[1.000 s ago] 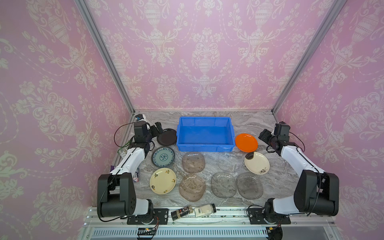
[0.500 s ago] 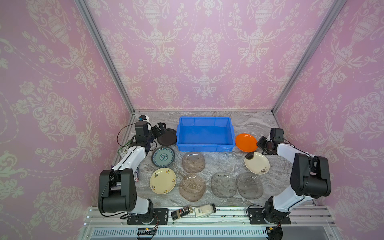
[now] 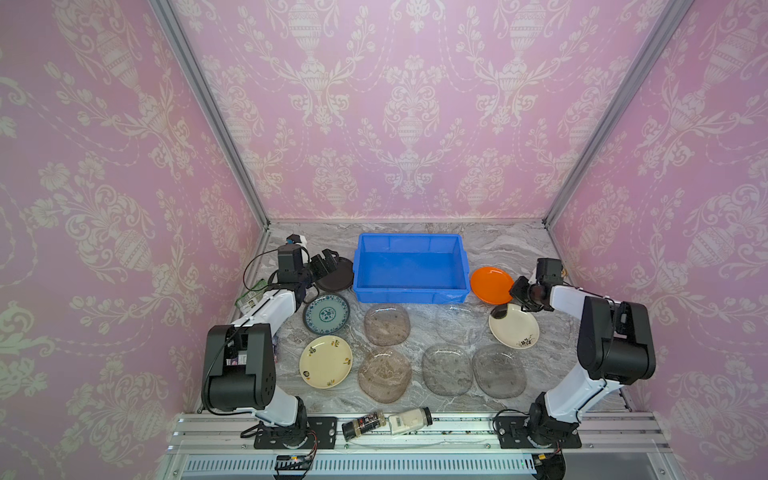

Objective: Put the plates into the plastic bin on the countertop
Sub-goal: 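Reach the right gripper to the orange plate and pinch its rim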

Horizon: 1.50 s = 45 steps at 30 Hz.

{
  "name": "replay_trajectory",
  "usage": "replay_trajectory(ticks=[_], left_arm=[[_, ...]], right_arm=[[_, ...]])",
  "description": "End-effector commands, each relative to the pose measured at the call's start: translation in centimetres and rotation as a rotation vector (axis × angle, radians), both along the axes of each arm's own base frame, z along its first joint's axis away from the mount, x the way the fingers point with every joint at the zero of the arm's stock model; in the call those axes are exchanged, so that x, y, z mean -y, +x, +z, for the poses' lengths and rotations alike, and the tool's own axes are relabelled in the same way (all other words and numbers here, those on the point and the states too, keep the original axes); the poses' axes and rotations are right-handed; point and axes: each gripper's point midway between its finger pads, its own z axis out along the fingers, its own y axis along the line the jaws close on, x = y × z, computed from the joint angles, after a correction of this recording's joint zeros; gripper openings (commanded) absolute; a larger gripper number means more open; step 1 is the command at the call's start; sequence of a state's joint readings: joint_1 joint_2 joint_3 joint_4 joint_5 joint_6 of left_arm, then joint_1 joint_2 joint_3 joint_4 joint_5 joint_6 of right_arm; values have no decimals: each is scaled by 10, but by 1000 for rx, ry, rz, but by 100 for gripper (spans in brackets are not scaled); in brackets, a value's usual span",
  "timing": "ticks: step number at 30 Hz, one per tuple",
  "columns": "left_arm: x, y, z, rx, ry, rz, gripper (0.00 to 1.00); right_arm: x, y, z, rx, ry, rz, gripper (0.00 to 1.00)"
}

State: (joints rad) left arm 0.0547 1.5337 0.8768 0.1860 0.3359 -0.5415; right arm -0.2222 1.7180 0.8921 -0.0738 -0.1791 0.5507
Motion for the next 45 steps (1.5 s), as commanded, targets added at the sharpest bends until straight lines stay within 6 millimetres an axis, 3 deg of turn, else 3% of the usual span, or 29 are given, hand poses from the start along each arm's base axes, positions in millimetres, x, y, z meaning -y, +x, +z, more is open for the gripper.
replay_trajectory(ticks=[1,20,30,38,39,45], left_arm=[[8,8,12,32,-25,-24,99],[10,12,2,17,-25,-34,99],[9,11,3,22,-18,-33,99],[11,11,3,22,-25,-38,99],[10,11,4,22,-26,-37,99],[15,11,5,23,-31,-58,99]], right_arm=[[0,7,0,5,22,-3,27],[-2,8,-12,-66,44,10,20],[-3,5,-13,-74,44,14,10],[-5,4,-9,-54,52,11,6],[-4,3,-8,-53,51,9,2],[-1,4,9,-25,27,0,0]])
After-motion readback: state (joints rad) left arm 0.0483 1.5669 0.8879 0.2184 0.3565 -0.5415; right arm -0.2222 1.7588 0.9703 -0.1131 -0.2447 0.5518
